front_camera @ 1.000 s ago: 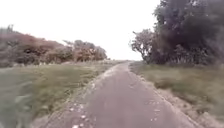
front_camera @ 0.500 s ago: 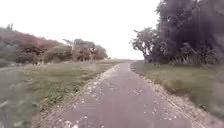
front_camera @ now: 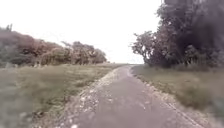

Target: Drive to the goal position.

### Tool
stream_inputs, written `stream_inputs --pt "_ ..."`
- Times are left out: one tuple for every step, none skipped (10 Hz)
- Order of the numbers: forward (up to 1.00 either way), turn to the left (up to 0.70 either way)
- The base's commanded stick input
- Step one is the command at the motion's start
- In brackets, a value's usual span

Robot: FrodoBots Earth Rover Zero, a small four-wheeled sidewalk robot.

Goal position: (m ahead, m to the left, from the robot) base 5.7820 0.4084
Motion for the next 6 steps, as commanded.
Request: stream_inputs --pt "1.00 -0.20" --pt "1.00 -0.21" --pt "1.00 -0.18" --pt "1.00 0.00" --pt "1.00 0.00" --pt "1.00 0.00"
